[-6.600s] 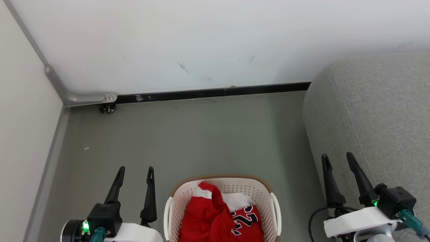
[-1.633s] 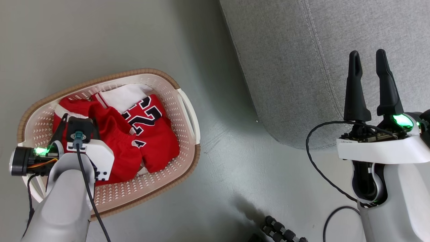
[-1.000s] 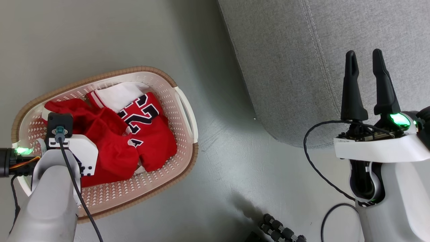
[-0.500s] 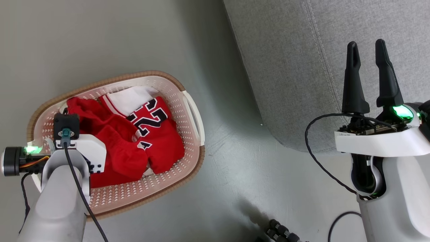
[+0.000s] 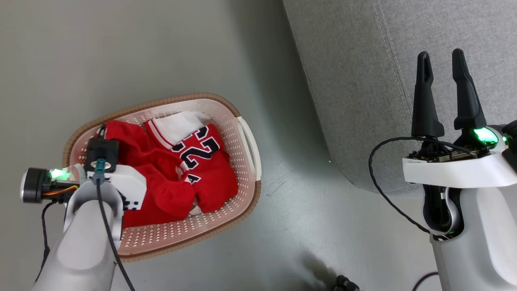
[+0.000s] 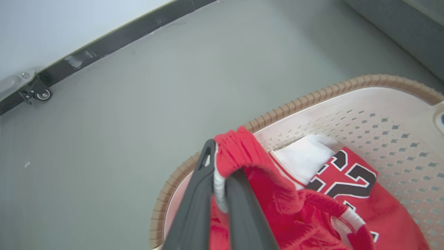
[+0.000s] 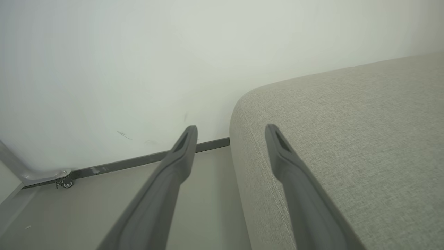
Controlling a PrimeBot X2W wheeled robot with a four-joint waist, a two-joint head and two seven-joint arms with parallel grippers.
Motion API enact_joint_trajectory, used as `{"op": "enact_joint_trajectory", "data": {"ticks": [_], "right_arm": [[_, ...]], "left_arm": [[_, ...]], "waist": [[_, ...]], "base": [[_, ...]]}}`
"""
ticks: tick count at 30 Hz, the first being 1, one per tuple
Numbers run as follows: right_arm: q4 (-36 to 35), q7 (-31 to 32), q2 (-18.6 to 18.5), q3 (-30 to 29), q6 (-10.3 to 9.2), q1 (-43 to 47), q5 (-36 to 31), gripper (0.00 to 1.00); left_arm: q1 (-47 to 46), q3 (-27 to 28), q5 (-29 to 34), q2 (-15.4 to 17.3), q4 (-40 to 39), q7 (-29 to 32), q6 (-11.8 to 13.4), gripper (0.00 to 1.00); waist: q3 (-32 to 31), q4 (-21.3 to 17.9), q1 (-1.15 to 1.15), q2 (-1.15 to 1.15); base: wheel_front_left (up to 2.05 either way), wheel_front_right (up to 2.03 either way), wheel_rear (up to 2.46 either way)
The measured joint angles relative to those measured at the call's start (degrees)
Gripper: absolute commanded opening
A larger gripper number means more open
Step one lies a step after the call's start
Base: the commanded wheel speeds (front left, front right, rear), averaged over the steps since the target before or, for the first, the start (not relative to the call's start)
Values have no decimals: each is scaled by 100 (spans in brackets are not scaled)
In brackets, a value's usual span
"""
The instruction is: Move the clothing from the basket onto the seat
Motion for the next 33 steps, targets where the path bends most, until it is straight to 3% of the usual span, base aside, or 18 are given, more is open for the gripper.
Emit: {"op": "enact_joint_trajectory", "data": {"ticks": [9,22,33], "right_arm": [[79,0,-3,-63,0,1,-275,100],[130,-1,-10,-73,1,-2,-595,100],[153,-1,-30,-113,1,16,-817,100]], "left_arm": [[15,-348,146,-26,-1043,-1,-296,0],[313,-491,115,-60,-2540,-3,-352,0],[743,-576,85,-55,-3355,-10,-349,0]], "waist": [[-269,229,0,0],[-723,576,0,0],[-1218,869,0,0]], "base": [[0,0,0],[0,0,0],[0,0,0]]}}
